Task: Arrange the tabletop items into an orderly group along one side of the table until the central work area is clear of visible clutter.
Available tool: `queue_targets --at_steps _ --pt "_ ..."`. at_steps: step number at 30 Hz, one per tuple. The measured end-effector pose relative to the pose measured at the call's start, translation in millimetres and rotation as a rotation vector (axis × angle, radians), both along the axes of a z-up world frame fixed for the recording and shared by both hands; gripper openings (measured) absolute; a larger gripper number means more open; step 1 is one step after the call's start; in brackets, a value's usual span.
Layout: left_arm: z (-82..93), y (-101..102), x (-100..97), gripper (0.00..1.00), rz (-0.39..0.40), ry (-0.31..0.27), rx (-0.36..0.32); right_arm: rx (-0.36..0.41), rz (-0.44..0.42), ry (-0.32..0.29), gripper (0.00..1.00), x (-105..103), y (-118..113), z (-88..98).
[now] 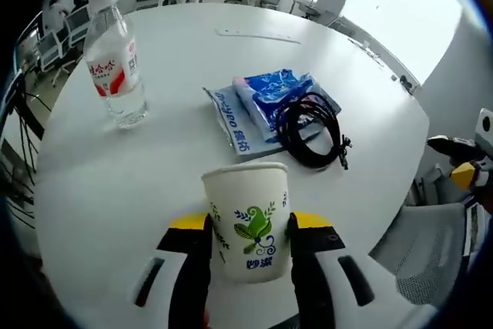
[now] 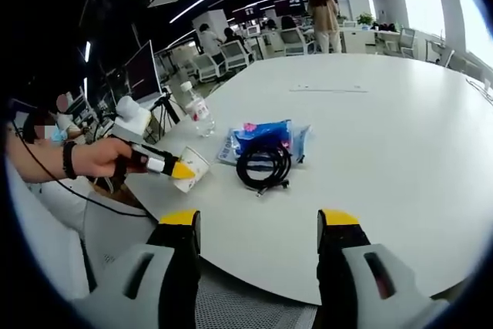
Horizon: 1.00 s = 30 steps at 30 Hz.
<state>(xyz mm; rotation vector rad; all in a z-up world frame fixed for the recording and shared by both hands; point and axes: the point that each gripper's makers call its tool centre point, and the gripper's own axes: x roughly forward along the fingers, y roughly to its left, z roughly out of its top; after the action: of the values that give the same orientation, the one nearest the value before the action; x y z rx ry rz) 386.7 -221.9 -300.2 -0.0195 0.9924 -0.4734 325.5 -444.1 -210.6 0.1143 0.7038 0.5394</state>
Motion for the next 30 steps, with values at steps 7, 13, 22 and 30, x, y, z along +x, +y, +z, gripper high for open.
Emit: queue_targets --at_steps 7,13,22,30 --pt "5.4 -7 -2.6 0.39 -0.061 -0.024 0.007 -0.006 0.047 -0.007 0.6 7 11 4.1" --pt "12.8 -20 -5.6 0.39 -0.109 -0.044 -0.022 0.006 0.068 -0.007 0.6 12 19 5.4" --pt "24.8 -44 -13.3 0.39 -0.236 -0.086 -0.006 0.007 0.112 0.001 0.6 12 34 2.0" --pt "42.9 -76 -16.3 0.39 -0.391 -0.164 -0.024 0.015 0.142 0.003 0.59 14 41 0.9"
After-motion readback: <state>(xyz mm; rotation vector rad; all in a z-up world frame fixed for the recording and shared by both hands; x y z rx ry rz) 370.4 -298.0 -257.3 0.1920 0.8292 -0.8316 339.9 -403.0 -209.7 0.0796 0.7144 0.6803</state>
